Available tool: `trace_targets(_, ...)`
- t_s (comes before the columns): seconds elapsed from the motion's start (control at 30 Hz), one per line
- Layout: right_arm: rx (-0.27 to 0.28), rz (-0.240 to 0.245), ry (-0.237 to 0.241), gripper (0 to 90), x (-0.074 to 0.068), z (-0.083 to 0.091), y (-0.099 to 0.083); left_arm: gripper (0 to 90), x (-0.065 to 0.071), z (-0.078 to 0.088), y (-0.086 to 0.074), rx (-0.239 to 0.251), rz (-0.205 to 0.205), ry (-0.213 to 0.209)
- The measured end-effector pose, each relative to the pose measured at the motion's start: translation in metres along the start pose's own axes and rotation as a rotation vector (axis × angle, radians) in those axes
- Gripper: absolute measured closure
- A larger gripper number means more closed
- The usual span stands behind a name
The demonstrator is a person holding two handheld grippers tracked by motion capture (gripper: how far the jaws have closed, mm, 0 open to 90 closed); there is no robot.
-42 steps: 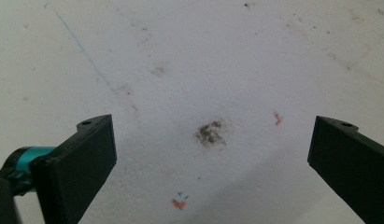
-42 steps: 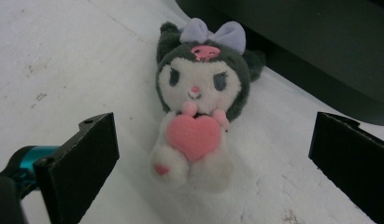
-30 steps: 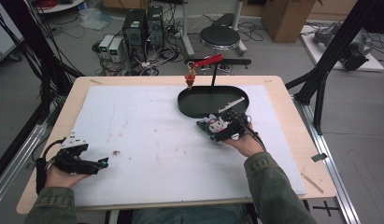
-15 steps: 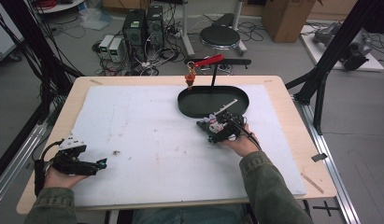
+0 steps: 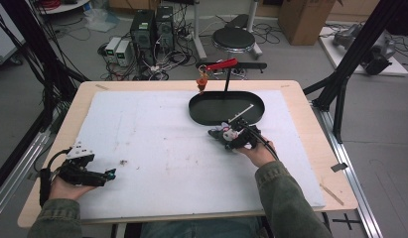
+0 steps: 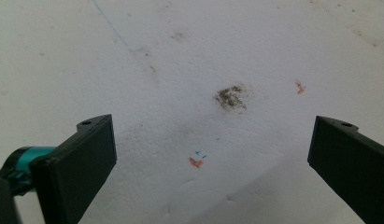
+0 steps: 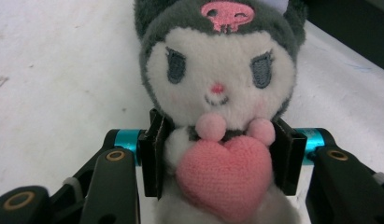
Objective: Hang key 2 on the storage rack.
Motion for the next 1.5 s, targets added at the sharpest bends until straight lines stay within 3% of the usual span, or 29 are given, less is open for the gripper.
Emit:
trace_targets(0.23,0.029,-0.017,0.042,49.0,-0.008,0.019,0.004,1.7,0.002,0.001,0.001,0.001,-0.012,-0.005)
trace_targets(0.57,0.086,-0.016,0.046,48.9,-0.018,0.045,0.026,1.7,0.001,0.004,-0.006,0.000,-0.003,-0.007)
trace_targets(0.87,0.131,-0.014,0.061,48.9,-0.023,0.060,0.043,1.7,0.006,0.005,-0.006,0.002,-0.021,-0.015)
trace_targets(1.5,0.200,-0.052,0.037,48.9,-0.006,0.089,0.087,1.7,0.008,0.001,-0.009,-0.006,-0.027,-0.021)
Point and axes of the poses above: each handheld gripper's, and its own axes: z roughly backward along the jaws, y roughly out of its top, x roughly to its right, the point moved 8 cm from there along -z, roughly forward along the jaws, and after that the axes turned 12 degrees about -z, right-handed, at the moved point
